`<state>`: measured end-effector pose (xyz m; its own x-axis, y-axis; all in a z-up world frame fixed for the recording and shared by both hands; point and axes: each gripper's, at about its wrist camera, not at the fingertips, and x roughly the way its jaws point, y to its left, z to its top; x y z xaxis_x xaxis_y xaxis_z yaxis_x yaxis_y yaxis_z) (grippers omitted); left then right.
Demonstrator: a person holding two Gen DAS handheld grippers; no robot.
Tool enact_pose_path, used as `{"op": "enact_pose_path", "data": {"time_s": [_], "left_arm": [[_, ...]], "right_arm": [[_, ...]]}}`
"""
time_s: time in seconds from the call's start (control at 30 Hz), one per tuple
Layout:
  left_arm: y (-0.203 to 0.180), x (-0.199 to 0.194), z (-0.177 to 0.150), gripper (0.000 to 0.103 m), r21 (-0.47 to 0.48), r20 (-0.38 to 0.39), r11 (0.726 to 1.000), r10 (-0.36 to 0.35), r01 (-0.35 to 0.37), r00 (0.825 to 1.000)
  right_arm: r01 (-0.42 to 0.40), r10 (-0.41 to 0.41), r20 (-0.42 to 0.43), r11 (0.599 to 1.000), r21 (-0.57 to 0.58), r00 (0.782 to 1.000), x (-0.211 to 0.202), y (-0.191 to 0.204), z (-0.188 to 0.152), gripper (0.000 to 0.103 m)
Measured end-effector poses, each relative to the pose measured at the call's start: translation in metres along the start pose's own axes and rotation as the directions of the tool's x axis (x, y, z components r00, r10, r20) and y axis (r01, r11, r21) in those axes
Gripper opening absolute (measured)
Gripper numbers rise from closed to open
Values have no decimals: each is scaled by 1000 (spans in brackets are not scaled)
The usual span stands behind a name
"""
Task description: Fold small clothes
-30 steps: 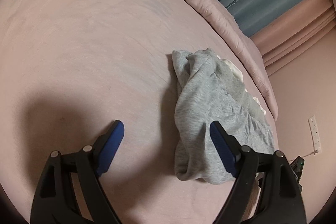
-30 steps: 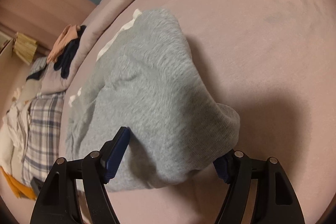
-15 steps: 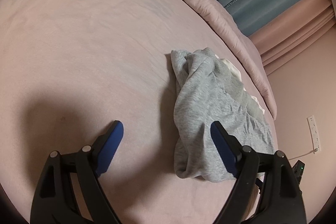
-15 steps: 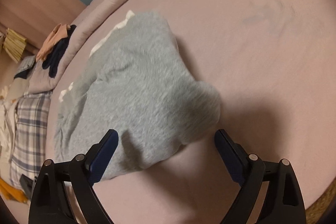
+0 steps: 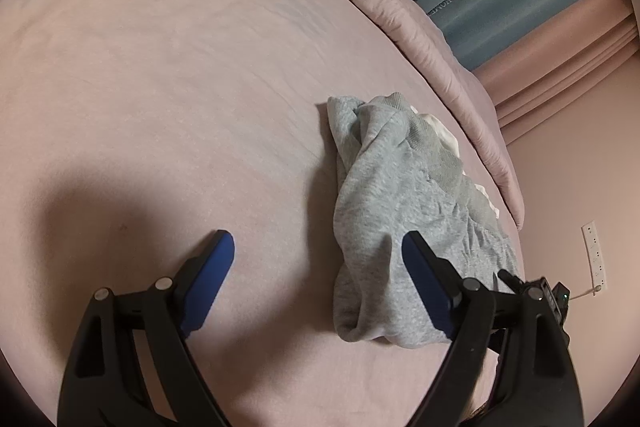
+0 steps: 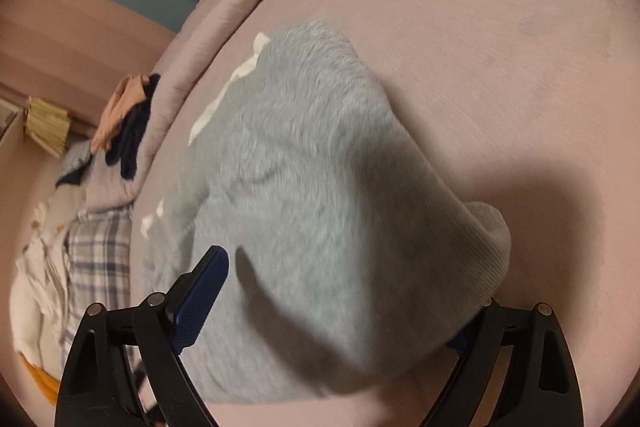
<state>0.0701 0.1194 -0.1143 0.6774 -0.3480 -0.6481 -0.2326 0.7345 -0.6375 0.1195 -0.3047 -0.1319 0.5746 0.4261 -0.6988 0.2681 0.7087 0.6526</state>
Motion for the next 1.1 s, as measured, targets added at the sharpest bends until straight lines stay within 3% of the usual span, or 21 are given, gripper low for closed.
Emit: {"op": "enact_pose_path", "data": {"time_s": [0.2,0.37,0.53,0.9,1.1], "left_arm": [[1,-1,-1,86,3,-2,1000,-1,1,1000],[0,-1,-1,86,7,-3,1000,2,-2,1000],[0,-1,-2,86,10,-4,1000,4,-4,1000],[-3,1,-4,86,37,-6,999,30,-30,1000],[-7,2,-6,86,56,-16,998,33,-32,999]], "right_arm": [[-22,19,50,998,66,999,2,0,3,88],[-12,4,63,993,115,998,2,-5,6,52],[-31,24,69,994,105,997,-1,-5,6,35],[-77,65,104,991,113,992,-38,-7,4,28],[9,-26,184,995,95,983,-64,-18,8,28]]}}
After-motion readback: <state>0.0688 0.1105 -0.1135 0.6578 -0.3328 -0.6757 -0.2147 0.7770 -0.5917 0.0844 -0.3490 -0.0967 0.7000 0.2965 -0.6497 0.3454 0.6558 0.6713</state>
